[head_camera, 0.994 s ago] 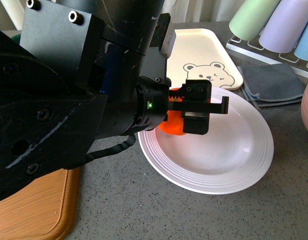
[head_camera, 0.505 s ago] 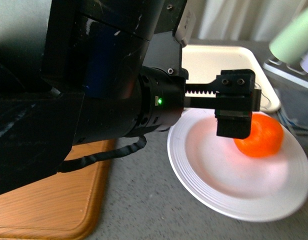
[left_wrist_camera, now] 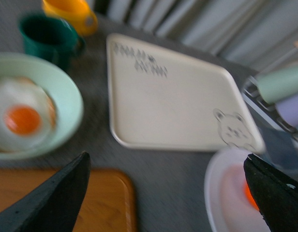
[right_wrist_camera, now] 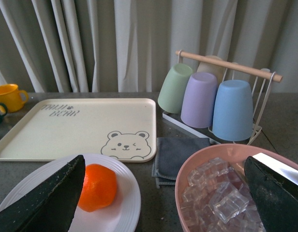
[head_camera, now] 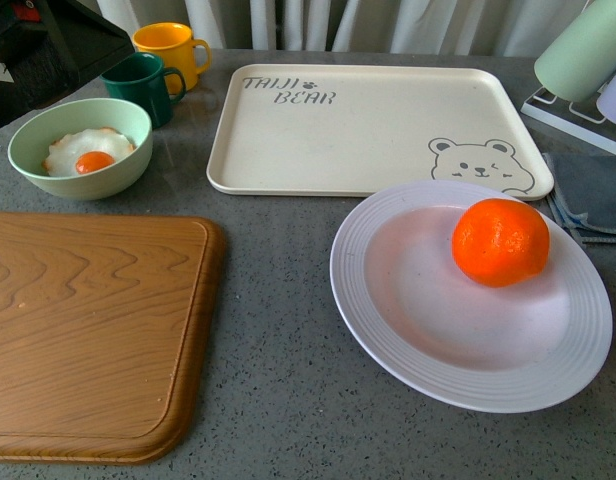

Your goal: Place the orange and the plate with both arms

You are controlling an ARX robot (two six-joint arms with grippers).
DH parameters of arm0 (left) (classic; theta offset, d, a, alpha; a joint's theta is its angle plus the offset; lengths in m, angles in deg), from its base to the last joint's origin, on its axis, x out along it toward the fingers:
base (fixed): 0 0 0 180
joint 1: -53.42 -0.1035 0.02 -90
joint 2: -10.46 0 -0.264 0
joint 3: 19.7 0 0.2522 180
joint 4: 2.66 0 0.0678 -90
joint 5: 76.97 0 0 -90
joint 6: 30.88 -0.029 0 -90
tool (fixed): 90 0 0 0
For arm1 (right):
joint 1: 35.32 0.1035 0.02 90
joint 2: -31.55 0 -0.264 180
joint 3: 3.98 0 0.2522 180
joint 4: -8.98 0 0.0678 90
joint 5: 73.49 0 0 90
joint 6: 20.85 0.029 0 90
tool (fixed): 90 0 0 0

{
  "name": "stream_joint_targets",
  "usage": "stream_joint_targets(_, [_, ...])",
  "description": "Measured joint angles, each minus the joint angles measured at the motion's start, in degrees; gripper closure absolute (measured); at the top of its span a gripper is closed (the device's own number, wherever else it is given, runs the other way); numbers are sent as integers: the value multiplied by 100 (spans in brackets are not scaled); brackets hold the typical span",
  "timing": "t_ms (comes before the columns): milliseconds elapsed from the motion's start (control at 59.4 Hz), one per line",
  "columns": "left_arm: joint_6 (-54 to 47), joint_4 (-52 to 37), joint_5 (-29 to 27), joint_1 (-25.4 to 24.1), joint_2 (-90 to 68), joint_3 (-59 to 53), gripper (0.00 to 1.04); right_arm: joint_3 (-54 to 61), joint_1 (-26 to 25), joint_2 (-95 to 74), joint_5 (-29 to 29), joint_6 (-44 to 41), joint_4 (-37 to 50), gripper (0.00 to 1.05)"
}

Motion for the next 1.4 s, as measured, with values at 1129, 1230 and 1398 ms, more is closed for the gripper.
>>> stream_joint_targets(1129, [-2162,560,-649,-1392,4546,-2529,103,2,0,4,2,0,0,9])
stream_joint_targets(1230, [-2162,885,-647,-1392,4913,-2529,103,0,0,4,2,0,0,9])
stream_joint_targets(1398, [-2162,1438,-647,-1392,5515,-2531,103,2,0,4,2,0,0,9])
